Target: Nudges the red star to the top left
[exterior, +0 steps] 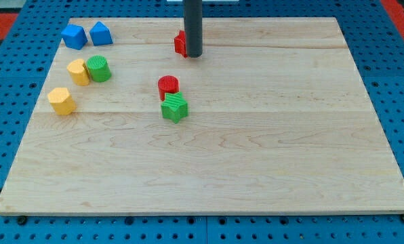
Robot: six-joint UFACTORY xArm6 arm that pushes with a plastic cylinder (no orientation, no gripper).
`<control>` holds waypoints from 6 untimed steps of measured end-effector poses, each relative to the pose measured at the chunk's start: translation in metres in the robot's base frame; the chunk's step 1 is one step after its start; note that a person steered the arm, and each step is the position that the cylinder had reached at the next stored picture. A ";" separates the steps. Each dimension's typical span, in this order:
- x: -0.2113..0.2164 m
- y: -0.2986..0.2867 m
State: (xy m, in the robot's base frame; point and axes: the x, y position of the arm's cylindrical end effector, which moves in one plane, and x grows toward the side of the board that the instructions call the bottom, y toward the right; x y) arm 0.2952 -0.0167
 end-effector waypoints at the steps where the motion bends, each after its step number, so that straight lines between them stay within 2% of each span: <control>1: -0.016 0.011; 3: -0.061 -0.047; 4: -0.079 -0.025; 6: -0.079 -0.113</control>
